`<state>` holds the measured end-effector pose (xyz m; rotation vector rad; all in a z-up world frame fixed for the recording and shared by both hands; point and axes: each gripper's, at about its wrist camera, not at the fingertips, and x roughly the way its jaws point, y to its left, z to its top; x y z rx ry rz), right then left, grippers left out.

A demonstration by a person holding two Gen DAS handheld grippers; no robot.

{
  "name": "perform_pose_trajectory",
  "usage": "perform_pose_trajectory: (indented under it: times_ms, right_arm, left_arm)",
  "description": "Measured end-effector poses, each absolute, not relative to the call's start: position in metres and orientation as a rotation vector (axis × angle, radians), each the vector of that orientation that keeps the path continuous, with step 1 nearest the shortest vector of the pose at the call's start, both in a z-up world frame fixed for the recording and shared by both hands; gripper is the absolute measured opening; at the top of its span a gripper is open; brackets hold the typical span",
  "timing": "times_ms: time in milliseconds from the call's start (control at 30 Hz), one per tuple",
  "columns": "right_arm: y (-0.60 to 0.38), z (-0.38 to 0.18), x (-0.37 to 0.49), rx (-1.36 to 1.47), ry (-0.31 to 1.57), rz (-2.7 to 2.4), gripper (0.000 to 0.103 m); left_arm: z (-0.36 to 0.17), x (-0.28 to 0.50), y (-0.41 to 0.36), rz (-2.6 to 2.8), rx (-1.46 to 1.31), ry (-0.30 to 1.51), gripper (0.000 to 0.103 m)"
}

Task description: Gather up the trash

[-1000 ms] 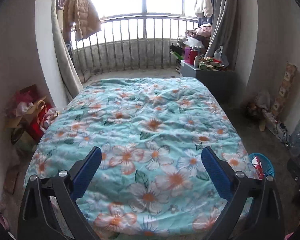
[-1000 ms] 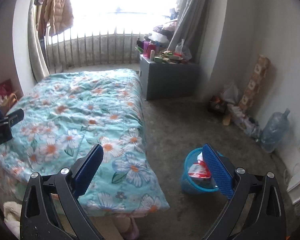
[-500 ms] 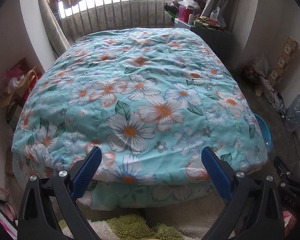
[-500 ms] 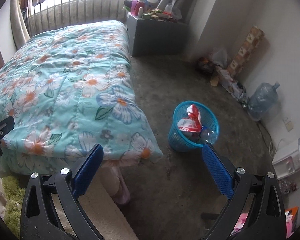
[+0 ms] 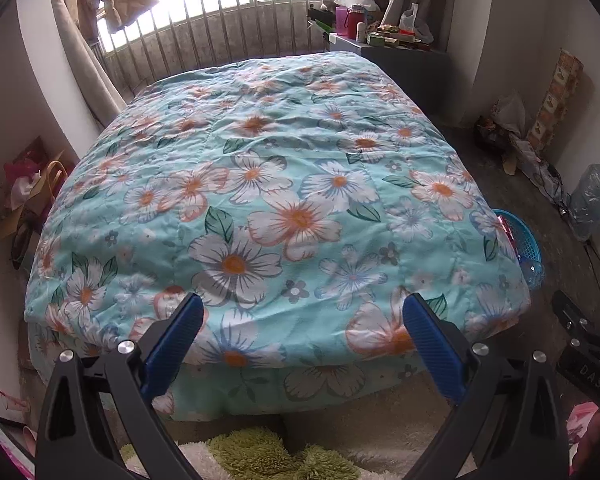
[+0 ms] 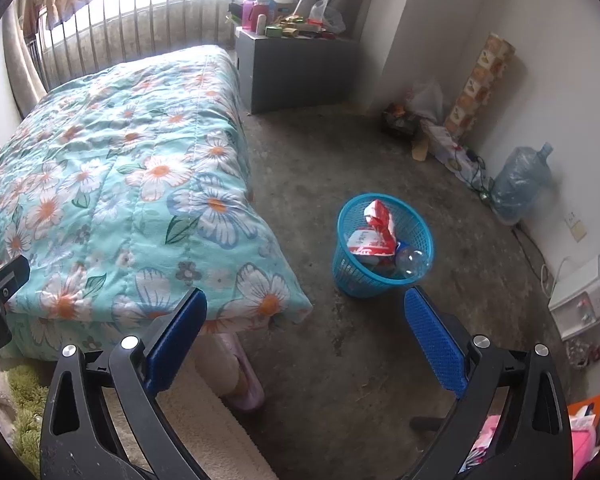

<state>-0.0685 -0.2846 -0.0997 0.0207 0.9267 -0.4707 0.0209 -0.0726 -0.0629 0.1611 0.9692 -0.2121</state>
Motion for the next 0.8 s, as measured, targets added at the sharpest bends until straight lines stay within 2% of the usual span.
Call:
perform_pose_trajectory:
  times_ms: [800]
  right_arm:
    - [-0.2888,-0.0932,-0.0731,0.02,0.902,-0.49,0.095]
  left_arm:
    - [-0.0525,0.0126,-0.0826,-0.252,0.168,0.93,0.098]
